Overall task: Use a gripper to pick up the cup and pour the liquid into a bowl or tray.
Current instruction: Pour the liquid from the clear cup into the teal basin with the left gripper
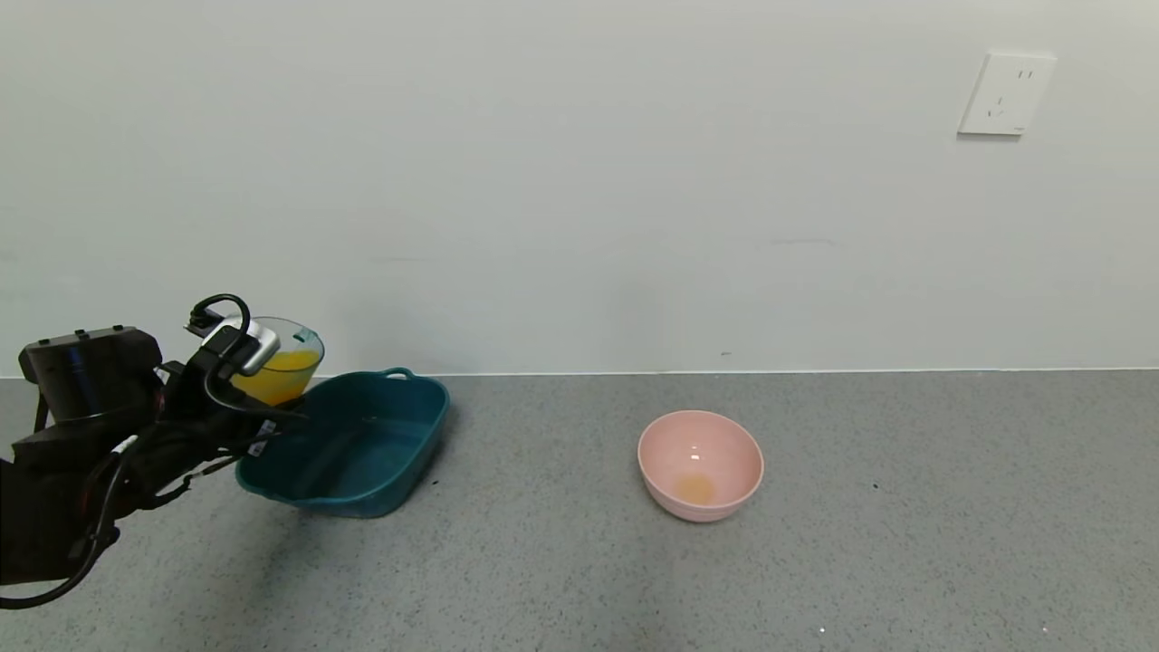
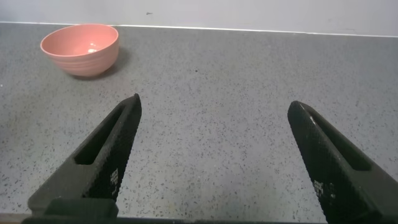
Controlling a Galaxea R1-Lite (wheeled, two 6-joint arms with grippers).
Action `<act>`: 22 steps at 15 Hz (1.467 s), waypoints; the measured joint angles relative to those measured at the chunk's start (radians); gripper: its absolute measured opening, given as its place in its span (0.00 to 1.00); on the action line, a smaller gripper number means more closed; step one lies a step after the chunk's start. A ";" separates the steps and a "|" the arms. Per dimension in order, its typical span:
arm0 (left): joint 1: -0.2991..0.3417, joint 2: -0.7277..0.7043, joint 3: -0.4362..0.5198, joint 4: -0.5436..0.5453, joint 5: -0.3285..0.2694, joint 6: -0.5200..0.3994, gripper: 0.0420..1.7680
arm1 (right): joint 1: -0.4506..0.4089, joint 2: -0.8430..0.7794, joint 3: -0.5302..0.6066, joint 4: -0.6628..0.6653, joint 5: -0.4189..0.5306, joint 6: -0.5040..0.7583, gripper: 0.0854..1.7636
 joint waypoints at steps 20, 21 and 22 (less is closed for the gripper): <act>0.030 0.001 0.018 -0.001 0.012 0.335 0.70 | 0.000 0.000 0.000 0.000 0.000 0.001 0.97; 0.030 0.002 0.018 -0.001 0.015 0.353 0.70 | 0.000 0.000 0.000 0.000 0.000 0.001 0.97; 0.030 0.003 0.019 -0.002 0.016 0.373 0.70 | 0.000 0.000 0.000 0.000 0.000 0.001 0.97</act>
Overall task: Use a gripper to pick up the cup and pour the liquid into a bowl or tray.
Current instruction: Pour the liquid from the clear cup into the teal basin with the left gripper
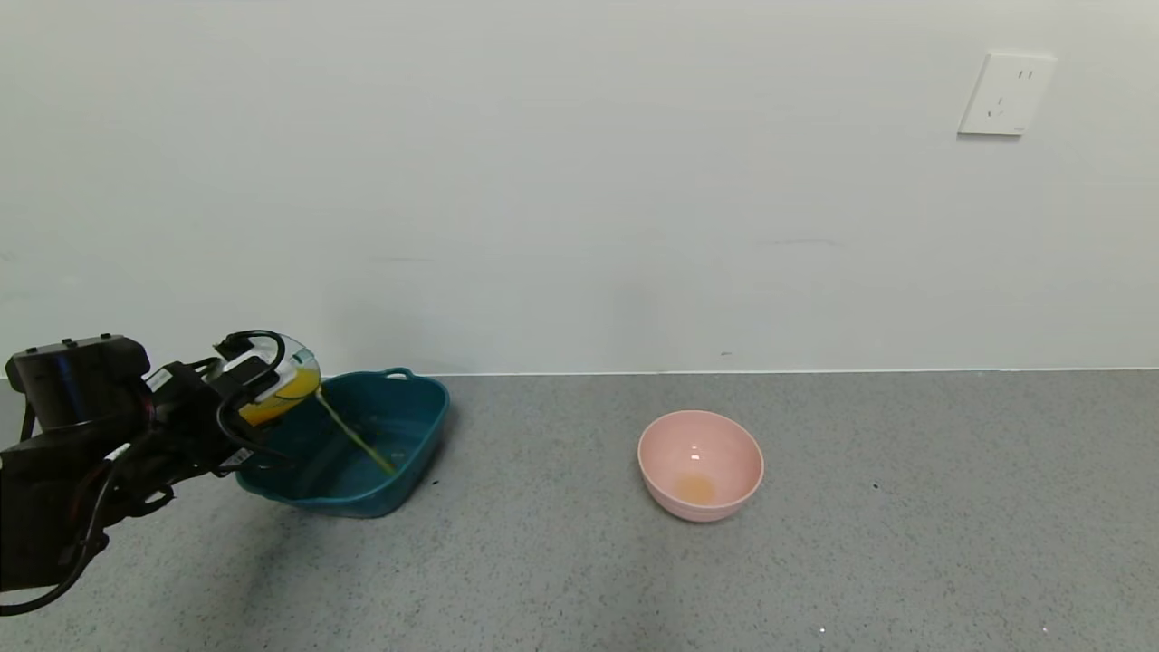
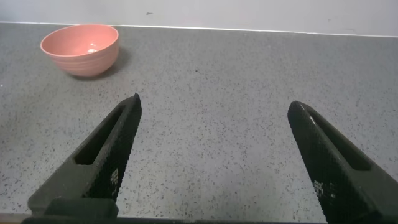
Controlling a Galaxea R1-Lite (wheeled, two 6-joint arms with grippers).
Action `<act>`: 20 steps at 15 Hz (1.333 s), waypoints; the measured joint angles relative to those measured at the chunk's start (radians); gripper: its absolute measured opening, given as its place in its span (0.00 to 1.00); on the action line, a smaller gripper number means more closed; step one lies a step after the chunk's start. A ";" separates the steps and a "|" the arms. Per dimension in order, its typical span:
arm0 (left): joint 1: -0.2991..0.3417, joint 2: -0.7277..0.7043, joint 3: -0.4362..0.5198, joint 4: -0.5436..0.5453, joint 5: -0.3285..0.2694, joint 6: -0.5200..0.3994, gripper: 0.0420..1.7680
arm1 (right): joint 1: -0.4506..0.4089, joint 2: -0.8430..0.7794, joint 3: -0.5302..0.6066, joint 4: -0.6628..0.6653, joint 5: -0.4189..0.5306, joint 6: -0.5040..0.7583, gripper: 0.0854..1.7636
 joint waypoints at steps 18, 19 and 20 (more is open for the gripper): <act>0.002 0.002 0.002 0.000 0.074 0.243 0.70 | 0.000 0.000 0.000 0.000 0.000 0.000 0.97; 0.000 0.003 0.002 0.000 0.091 0.253 0.70 | 0.000 0.000 0.000 0.000 0.000 0.000 0.97; -0.001 0.003 0.003 0.000 0.099 0.259 0.70 | 0.000 0.000 0.000 0.000 0.000 0.000 0.97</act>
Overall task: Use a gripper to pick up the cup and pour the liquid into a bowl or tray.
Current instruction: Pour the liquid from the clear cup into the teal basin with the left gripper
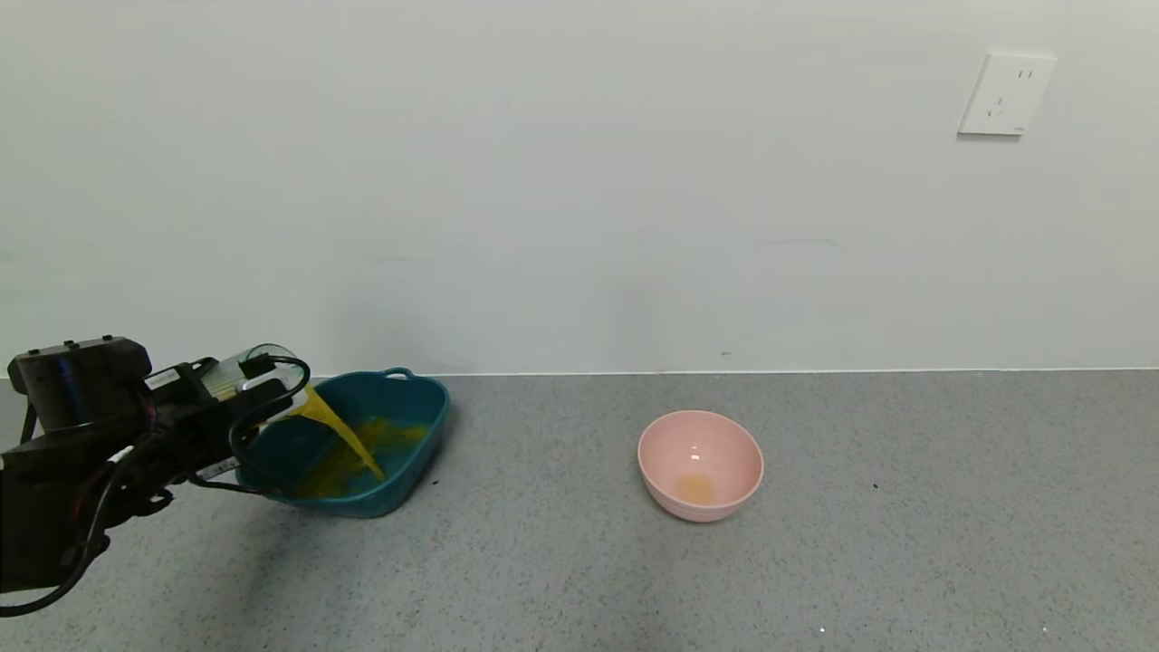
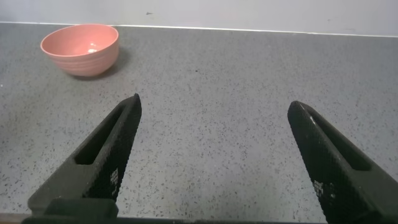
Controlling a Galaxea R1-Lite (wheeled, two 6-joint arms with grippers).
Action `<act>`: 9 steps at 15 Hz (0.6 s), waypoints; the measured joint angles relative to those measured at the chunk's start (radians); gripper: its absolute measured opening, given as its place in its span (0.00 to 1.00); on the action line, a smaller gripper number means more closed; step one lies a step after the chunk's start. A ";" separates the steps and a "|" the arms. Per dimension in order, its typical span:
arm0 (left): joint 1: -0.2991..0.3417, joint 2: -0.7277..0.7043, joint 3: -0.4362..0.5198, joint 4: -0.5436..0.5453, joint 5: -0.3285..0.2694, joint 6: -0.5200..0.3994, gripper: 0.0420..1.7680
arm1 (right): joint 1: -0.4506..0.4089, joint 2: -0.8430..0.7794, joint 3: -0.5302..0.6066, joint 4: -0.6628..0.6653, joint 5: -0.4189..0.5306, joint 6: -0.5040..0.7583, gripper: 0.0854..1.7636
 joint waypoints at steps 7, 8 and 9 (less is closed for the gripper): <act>-0.027 0.004 0.000 0.001 0.052 0.099 0.70 | 0.000 0.000 0.000 0.000 0.000 0.000 0.97; -0.035 0.005 -0.005 0.001 0.067 0.106 0.70 | 0.000 0.000 0.000 0.000 0.000 0.000 0.97; -0.043 0.006 -0.009 0.001 0.083 0.115 0.70 | 0.000 0.000 0.000 0.000 0.000 0.000 0.97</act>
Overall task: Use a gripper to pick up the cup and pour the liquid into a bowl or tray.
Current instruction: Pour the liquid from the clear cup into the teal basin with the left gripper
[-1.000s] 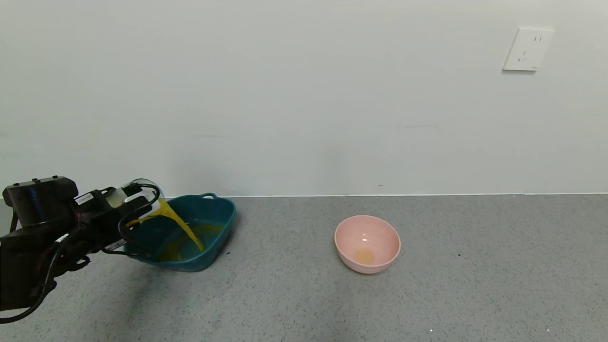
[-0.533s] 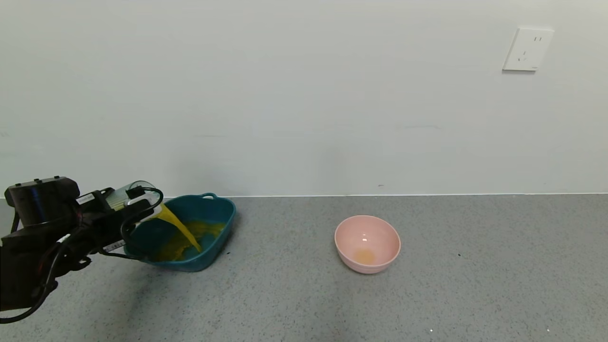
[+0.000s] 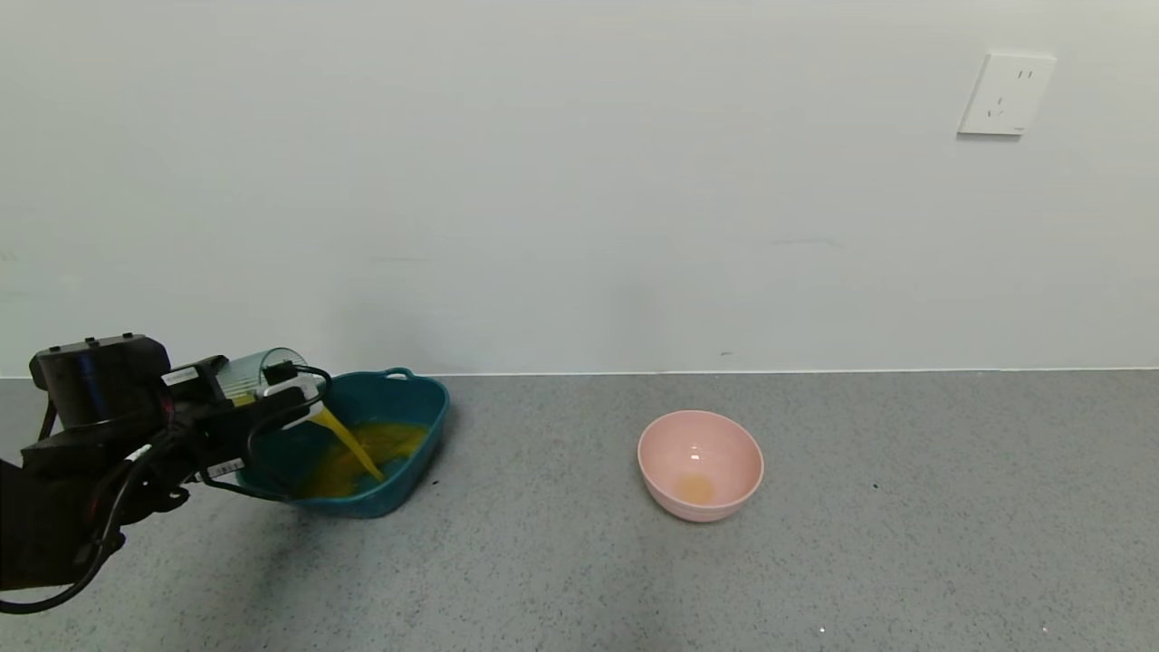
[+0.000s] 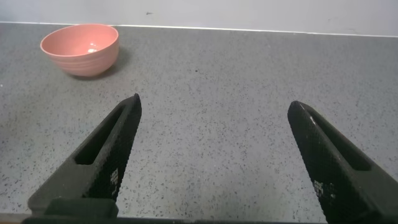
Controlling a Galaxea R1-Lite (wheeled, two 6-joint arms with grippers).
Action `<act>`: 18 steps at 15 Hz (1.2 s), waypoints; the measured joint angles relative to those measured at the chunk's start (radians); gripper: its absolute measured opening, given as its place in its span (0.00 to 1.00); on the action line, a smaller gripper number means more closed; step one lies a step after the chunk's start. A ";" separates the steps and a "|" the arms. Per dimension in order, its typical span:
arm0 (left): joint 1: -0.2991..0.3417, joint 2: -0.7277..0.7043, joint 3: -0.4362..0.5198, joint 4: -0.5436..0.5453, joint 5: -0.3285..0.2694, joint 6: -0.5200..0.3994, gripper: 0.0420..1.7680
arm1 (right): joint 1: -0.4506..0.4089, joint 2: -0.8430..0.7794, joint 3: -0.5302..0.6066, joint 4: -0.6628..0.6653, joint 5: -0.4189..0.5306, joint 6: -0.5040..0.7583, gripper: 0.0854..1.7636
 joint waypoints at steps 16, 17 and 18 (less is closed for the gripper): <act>-0.056 -0.017 -0.008 -0.005 0.112 0.170 0.70 | 0.000 0.000 0.000 0.000 0.000 0.000 0.97; -0.061 -0.018 -0.016 -0.027 0.114 0.193 0.70 | 0.000 0.000 0.000 -0.001 0.000 0.000 0.97; -0.066 -0.019 -0.022 -0.046 0.115 0.218 0.70 | 0.000 0.000 0.000 0.000 0.000 -0.001 0.97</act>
